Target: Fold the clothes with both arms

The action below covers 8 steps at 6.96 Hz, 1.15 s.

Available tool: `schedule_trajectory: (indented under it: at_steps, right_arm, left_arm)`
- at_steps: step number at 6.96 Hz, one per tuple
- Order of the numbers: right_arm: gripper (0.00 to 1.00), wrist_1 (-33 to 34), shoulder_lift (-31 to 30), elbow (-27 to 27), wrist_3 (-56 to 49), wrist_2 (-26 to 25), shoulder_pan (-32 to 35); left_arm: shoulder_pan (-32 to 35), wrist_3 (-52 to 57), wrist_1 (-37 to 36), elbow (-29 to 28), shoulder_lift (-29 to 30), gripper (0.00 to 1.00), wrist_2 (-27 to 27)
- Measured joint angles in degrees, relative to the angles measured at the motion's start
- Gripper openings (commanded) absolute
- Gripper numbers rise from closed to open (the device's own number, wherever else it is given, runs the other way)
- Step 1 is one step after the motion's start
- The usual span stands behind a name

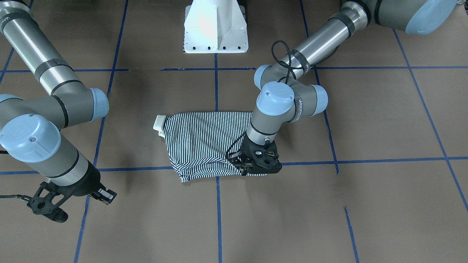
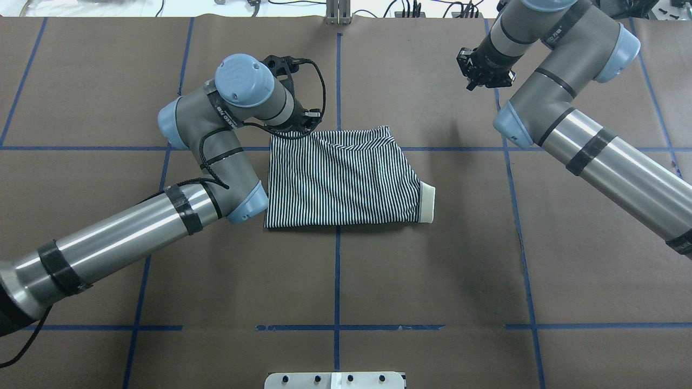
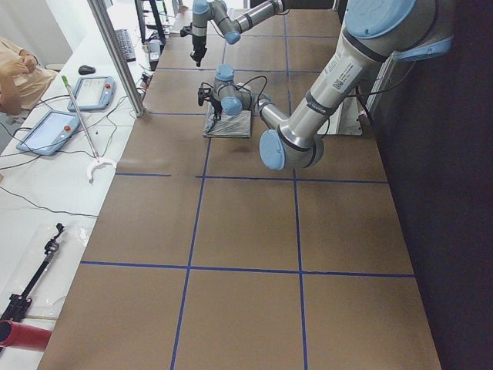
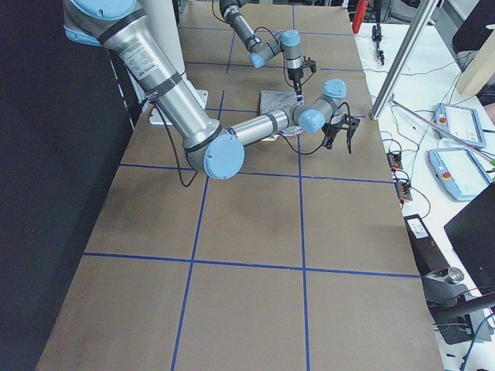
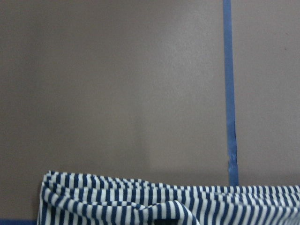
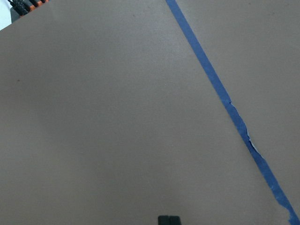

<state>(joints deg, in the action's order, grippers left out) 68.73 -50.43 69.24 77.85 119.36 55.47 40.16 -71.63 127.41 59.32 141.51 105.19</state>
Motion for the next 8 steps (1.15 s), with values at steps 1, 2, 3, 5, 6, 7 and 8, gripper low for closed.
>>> schedule_trajectory:
  at_steps: [1, 2, 3, 5, 6, 7, 8]
  right_arm:
    - [0.00, 0.1, 0.0, 0.2, 0.1, 0.1, 0.0]
    - [0.00, 0.2, -0.1, 0.6, 0.1, 0.8, 0.1]
    - [0.00, 0.3, -0.3, 1.0, -0.1, 2.2, 0.9]
    - [0.00, 0.3, -2.4, 1.9, -4.5, 5.9, 5.0]
    - [0.00, 0.4, -5.0, 3.1, -9.8, 7.2, 7.8]
    - [0.00, 0.5, -8.3, 4.8, -16.7, 8.0, 11.0]
    - [0.00, 0.6, -12.1, 6.5, -24.3, 8.7, 14.8]
  left_arm:
    - [2.0, 1.2, 3.5, -5.6, 2.7, 0.00, -0.7]
    - [4.4, 3.2, 5.1, -8.3, 4.0, 0.00, -0.8]
    - [6.9, 4.9, 5.7, -9.1, 4.3, 0.00, 0.3]
    - [11.8, 8.9, 5.8, -4.1, -1.1, 0.00, 6.5]
    - [14.7, 12.6, 5.6, 0.6, -6.3, 0.00, 10.0]
    - [18.0, 16.3, 5.2, 5.2, -11.5, 0.00, 12.3]
    - [22.2, 21.7, 3.4, 10.3, -16.6, 0.00, 13.9]
